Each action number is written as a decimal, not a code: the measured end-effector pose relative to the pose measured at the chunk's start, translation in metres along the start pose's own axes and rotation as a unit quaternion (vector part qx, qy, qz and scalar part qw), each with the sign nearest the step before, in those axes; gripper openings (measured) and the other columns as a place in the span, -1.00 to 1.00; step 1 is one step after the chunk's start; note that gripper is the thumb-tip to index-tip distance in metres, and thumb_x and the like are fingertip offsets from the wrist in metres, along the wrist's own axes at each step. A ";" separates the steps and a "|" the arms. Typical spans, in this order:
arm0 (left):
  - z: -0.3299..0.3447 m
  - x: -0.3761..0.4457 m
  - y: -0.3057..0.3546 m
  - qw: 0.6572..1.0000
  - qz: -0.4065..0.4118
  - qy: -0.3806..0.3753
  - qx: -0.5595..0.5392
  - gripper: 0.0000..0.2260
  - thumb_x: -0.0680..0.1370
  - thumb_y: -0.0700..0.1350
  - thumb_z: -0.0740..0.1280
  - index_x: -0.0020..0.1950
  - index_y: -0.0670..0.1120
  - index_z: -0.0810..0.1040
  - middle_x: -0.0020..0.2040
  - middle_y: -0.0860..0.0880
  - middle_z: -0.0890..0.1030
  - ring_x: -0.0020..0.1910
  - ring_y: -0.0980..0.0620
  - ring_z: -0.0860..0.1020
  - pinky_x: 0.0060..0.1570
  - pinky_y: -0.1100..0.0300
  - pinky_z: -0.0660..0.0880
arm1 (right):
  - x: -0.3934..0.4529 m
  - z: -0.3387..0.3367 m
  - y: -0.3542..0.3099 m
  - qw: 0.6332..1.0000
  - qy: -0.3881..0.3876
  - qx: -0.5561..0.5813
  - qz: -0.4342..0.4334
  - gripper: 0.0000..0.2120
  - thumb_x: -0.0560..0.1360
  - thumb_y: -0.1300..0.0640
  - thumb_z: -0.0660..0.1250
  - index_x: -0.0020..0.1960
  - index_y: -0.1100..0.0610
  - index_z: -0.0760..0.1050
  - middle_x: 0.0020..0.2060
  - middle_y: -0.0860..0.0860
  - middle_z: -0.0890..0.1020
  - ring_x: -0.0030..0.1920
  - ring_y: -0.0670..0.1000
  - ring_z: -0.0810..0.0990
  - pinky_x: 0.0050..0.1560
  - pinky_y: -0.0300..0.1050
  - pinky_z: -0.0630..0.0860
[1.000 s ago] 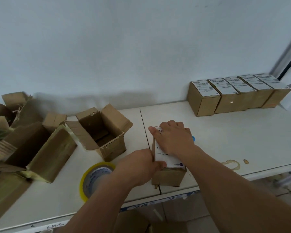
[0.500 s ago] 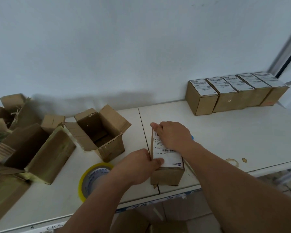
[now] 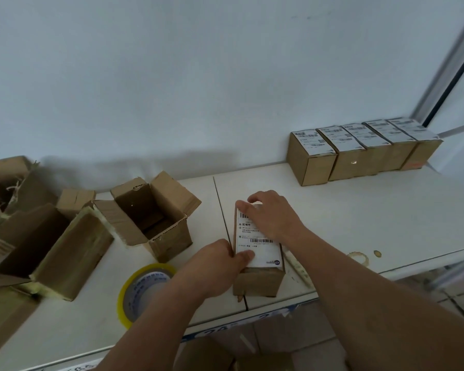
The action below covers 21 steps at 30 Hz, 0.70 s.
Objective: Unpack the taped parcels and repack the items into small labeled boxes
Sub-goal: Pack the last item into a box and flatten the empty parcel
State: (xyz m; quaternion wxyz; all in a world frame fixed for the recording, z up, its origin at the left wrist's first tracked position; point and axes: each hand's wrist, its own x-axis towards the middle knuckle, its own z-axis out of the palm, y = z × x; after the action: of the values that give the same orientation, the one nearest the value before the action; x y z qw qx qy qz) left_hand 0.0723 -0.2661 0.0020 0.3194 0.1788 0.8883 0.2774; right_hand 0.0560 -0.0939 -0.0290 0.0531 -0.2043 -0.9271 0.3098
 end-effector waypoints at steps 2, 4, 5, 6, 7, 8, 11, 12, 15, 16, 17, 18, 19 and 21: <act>0.000 -0.002 0.001 1.000 0.001 0.006 -0.002 -0.74 0.63 0.22 0.12 0.05 0.05 0.39 -0.14 0.08 0.51 -0.17 0.15 0.51 -0.20 0.25 0.52 | -0.004 -0.001 0.002 1.000 -0.014 0.006 0.014 -0.27 0.35 -0.51 0.08 0.21 0.00 0.54 0.03 0.00 0.58 0.04 0.06 0.57 0.10 0.11 0.56; 0.000 -0.003 0.001 1.000 -0.002 0.009 -0.009 -0.74 0.65 0.20 0.11 0.07 0.03 0.41 -0.14 0.05 0.52 -0.16 0.13 0.52 -0.14 0.22 0.54 | -0.005 -0.001 0.002 0.999 -0.028 0.001 0.034 -0.23 0.30 -0.57 0.05 0.17 -0.01 0.53 -0.01 0.01 0.59 0.00 0.06 0.58 0.08 0.10 0.56; -0.001 -0.003 0.000 1.000 -0.003 0.009 -0.006 -0.75 0.65 0.18 0.12 0.07 0.02 0.41 -0.14 0.05 0.52 -0.17 0.13 0.52 -0.15 0.22 0.54 | -0.005 -0.001 0.002 0.999 -0.033 -0.006 0.041 -0.25 0.31 -0.57 0.07 0.14 -0.01 0.52 -0.01 0.02 0.58 -0.01 0.06 0.58 0.06 0.08 0.56; -0.001 -0.003 0.000 1.000 -0.003 0.009 -0.003 -0.76 0.65 0.16 0.13 0.08 0.02 0.41 -0.14 0.05 0.52 -0.17 0.13 0.52 -0.16 0.22 0.53 | -0.004 -0.001 0.002 0.998 -0.037 -0.012 0.045 -0.29 0.33 -0.55 0.09 0.10 0.00 0.52 -0.02 0.03 0.58 -0.04 0.05 0.59 0.01 0.04 0.56; -0.001 -0.003 -0.002 1.000 -0.005 0.008 -0.003 -0.77 0.65 0.16 0.13 0.09 0.02 0.41 -0.14 0.05 0.52 -0.17 0.13 0.52 -0.17 0.22 0.54 | -0.003 0.001 0.002 0.998 -0.037 -0.011 0.043 -0.34 0.37 -0.53 0.13 0.07 0.02 0.52 -0.04 0.03 0.57 -0.08 0.03 0.59 -0.06 -0.02 0.55; -0.001 -0.003 -0.002 1.000 -0.007 0.008 -0.008 -0.77 0.65 0.15 0.14 0.09 0.01 0.41 -0.14 0.04 0.52 -0.17 0.12 0.53 -0.17 0.22 0.55 | -0.002 0.002 0.002 0.998 -0.034 -0.009 0.042 -0.38 0.40 -0.49 0.16 0.05 0.03 0.51 -0.05 0.04 0.58 -0.12 0.01 0.60 -0.15 -0.08 0.51; -0.001 -0.001 -0.003 0.999 -0.022 -0.001 -0.032 -0.75 0.64 0.15 0.16 0.12 0.00 0.42 -0.08 0.01 0.54 -0.08 0.05 0.58 -0.10 0.13 0.64 | -0.003 0.004 0.002 0.998 -0.029 -0.008 0.047 -0.40 0.42 -0.47 0.18 0.03 0.05 0.51 -0.06 0.04 0.58 -0.17 -0.02 0.60 -0.27 -0.13 0.43; -0.002 0.000 -0.003 0.999 -0.028 -0.007 -0.044 -0.73 0.64 0.16 0.18 0.16 -0.01 0.43 -0.04 -0.01 0.55 -0.04 0.02 0.59 -0.07 0.09 0.65 | -0.004 0.003 0.002 0.998 -0.031 -0.013 0.049 -0.39 0.42 -0.48 0.17 0.04 0.05 0.51 -0.05 0.04 0.58 -0.16 -0.02 0.60 -0.26 -0.12 0.45; -0.004 0.001 -0.006 0.996 -0.044 -0.022 -0.074 -0.65 0.61 0.18 0.21 0.24 -0.04 0.45 0.03 -0.04 0.55 0.02 -0.02 0.59 -0.04 0.03 0.65 | -0.007 -0.002 -0.003 0.997 -0.026 -0.056 0.047 -0.32 0.42 -0.49 0.15 0.23 0.04 0.47 0.13 0.04 0.51 0.08 0.05 0.54 0.04 0.00 0.50; -0.005 0.000 -0.007 0.996 -0.046 -0.025 -0.074 -0.63 0.61 0.20 0.21 0.25 -0.04 0.45 0.03 -0.03 0.55 0.02 -0.01 0.59 -0.05 0.04 0.65 | -0.009 -0.004 -0.006 0.997 -0.017 -0.069 0.041 -0.30 0.43 -0.48 0.16 0.32 0.03 0.41 0.22 0.04 0.45 0.19 0.07 0.48 0.15 0.04 0.45; -0.005 -0.001 -0.009 0.996 -0.046 -0.030 -0.070 -0.60 0.60 0.22 0.22 0.26 -0.04 0.46 0.03 -0.02 0.55 0.02 0.00 0.59 -0.06 0.05 0.66 | -0.012 -0.006 -0.008 0.997 -0.009 -0.073 0.036 -0.27 0.43 -0.47 0.17 0.39 0.02 0.35 0.30 0.04 0.39 0.28 0.08 0.41 0.22 0.07 0.39; -0.005 -0.002 -0.010 0.996 -0.043 -0.035 -0.063 -0.59 0.59 0.23 0.22 0.27 -0.04 0.46 0.03 0.00 0.55 0.02 0.00 0.59 -0.06 0.07 0.66 | -0.015 -0.007 -0.009 0.997 -0.008 -0.065 0.037 -0.22 0.42 -0.46 0.19 0.46 0.01 0.27 0.38 0.04 0.33 0.35 0.10 0.35 0.27 0.10 0.35; -0.005 -0.002 -0.011 0.997 -0.038 -0.041 -0.053 -0.58 0.58 0.24 0.23 0.26 -0.04 0.47 0.02 0.01 0.55 0.01 0.01 0.59 -0.07 0.07 0.66 | -0.018 -0.007 -0.009 0.998 -0.015 -0.051 0.043 -0.17 0.41 -0.46 0.20 0.51 0.01 0.19 0.43 0.04 0.28 0.39 0.11 0.30 0.31 0.13 0.33; -0.003 -0.003 -0.011 0.998 -0.023 -0.042 -0.036 -0.62 0.59 0.24 0.22 0.21 -0.03 0.49 -0.02 0.02 0.56 -0.01 0.02 0.60 -0.05 0.06 0.65 | -0.025 -0.004 -0.006 0.997 -0.036 -0.026 0.059 -0.07 0.39 -0.46 0.25 0.56 0.02 0.05 0.49 0.05 0.20 0.44 0.13 0.25 0.36 0.15 0.32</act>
State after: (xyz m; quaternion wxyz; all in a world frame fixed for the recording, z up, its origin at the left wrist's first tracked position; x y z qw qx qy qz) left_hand 0.0710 -0.2778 -0.0008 0.3689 0.1583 0.8673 0.2944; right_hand 0.0781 -0.1063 -0.0216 -0.0037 -0.2492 -0.9224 0.2950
